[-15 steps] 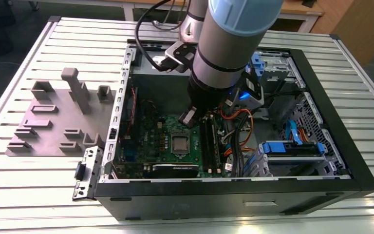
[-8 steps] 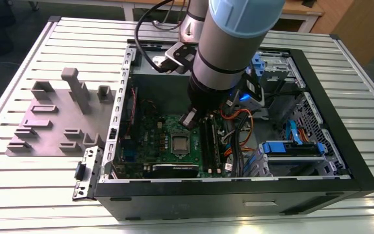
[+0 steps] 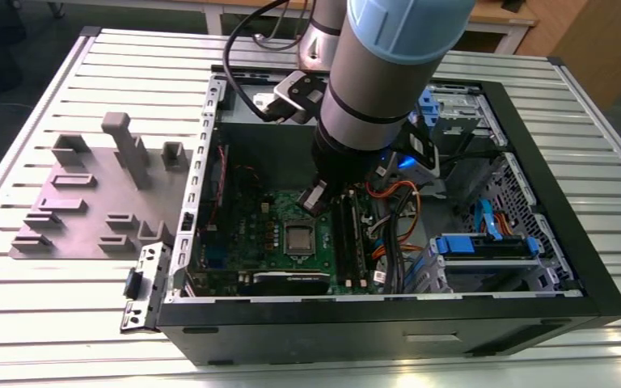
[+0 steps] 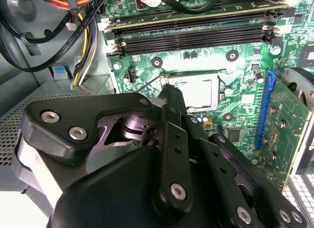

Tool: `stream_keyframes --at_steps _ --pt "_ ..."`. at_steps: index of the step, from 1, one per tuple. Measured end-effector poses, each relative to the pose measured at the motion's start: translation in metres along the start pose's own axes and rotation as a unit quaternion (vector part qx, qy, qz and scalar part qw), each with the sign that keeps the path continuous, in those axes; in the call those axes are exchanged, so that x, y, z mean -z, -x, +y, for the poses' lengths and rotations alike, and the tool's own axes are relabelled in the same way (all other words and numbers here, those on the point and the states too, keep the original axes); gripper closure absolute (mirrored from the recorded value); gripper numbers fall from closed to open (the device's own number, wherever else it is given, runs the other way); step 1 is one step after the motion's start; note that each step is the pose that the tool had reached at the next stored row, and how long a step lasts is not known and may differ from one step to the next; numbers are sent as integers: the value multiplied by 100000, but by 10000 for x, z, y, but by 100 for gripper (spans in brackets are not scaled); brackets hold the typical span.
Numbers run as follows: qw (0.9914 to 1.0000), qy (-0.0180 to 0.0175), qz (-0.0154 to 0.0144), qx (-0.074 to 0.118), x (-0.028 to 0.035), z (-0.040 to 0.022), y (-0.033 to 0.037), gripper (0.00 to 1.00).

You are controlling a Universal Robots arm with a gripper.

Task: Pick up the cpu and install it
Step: 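Close the cpu cover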

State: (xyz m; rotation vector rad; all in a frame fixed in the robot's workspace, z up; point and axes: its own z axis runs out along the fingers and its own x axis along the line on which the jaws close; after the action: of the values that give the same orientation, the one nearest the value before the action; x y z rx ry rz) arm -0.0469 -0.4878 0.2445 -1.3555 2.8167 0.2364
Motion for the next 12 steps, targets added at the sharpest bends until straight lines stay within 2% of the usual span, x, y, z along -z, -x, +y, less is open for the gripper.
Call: stream_keyframes --at_steps 12 --pt "100000 18 26 188 -2 -1 -1 89"
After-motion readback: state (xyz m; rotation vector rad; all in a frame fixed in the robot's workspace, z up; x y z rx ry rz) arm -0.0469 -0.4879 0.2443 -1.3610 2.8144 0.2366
